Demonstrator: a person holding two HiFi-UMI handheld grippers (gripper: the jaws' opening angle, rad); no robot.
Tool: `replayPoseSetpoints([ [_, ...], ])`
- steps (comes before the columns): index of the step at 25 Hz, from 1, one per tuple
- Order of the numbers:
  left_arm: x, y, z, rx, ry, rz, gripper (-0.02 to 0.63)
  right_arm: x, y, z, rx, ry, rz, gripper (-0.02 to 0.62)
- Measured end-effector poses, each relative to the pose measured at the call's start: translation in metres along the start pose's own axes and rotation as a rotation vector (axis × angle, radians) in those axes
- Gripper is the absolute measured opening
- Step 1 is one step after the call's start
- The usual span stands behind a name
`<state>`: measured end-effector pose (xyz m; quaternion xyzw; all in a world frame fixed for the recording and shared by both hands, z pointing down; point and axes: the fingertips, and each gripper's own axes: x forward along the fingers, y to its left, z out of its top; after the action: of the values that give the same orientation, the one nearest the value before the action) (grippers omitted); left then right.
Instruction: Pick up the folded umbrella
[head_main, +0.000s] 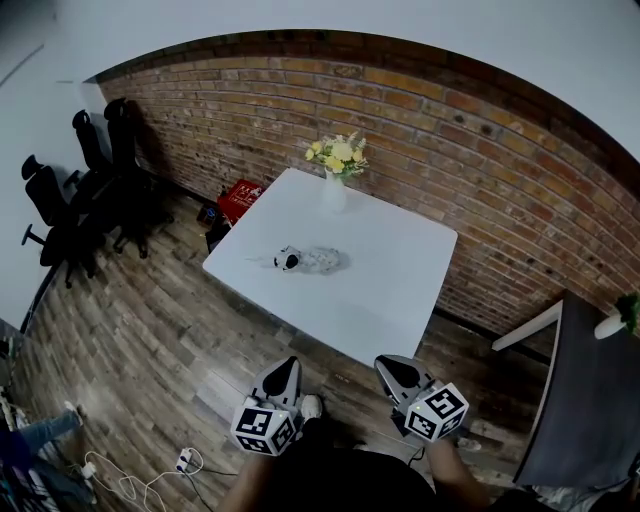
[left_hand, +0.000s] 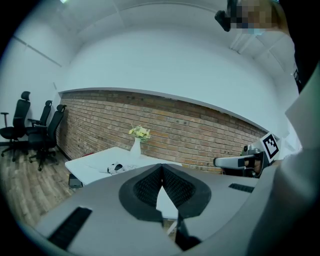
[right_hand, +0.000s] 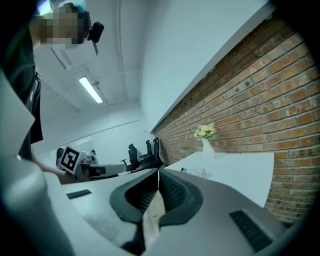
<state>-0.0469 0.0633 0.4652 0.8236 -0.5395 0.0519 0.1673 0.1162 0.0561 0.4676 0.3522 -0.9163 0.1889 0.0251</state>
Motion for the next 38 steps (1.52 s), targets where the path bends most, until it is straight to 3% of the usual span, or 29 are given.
replayPoseSetpoints([
  [23, 0.09, 0.138, 0.047, -0.006, 0.026, -0.144, 0.014, 0.148, -0.02, 0.042, -0.02, -0.005, -0.138, 0.023],
  [38, 0.107, 0.181, 0.048, 0.024, 0.049, -0.127, 0.014, 0.195, -0.018, 0.046, -0.021, 0.022, -0.123, 0.023],
])
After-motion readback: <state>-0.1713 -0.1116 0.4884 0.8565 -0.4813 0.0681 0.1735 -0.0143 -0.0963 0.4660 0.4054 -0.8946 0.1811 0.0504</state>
